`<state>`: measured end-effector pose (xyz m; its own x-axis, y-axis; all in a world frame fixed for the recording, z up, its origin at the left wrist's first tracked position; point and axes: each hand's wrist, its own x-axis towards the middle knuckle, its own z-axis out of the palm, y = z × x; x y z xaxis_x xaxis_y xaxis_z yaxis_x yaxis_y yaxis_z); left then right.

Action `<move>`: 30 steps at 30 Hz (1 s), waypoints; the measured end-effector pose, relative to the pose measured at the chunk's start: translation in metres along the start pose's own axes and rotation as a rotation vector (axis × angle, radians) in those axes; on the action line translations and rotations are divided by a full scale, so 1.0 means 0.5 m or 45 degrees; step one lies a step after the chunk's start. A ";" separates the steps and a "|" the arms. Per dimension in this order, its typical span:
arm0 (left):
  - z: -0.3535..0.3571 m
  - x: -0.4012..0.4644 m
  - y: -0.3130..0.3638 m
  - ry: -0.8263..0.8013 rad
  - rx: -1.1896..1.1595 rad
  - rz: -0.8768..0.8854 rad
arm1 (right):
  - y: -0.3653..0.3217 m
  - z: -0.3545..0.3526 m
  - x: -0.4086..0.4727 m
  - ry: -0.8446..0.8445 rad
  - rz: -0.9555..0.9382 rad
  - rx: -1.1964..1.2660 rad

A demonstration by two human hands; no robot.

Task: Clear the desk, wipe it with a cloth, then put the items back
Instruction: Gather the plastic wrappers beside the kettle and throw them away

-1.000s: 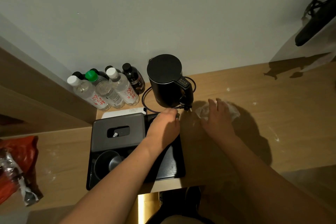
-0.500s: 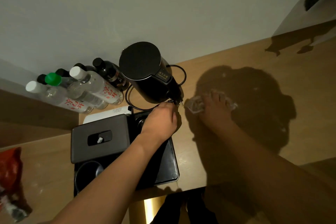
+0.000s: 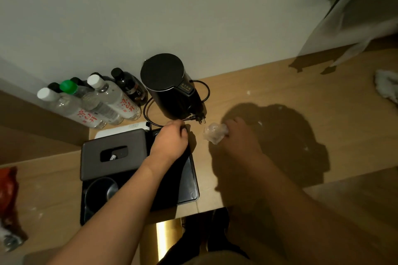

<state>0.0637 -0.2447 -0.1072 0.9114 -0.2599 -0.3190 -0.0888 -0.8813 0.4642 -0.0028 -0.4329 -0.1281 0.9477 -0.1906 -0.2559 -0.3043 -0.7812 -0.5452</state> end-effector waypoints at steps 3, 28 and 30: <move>-0.019 -0.025 -0.013 0.073 -0.032 -0.014 | -0.025 -0.006 -0.014 0.037 -0.079 0.058; -0.295 -0.272 -0.565 0.554 -0.418 -0.602 | -0.650 0.313 -0.034 -0.199 -0.862 -0.277; -0.310 -0.300 -0.622 0.606 -0.413 -0.609 | -0.707 0.356 -0.038 -0.259 -0.892 -0.217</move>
<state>0.0167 0.1295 -0.0757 0.9028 0.3860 -0.1894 0.4164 -0.6753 0.6087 0.0698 -0.0475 -0.0726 0.8726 0.4864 -0.0459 0.3988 -0.7635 -0.5079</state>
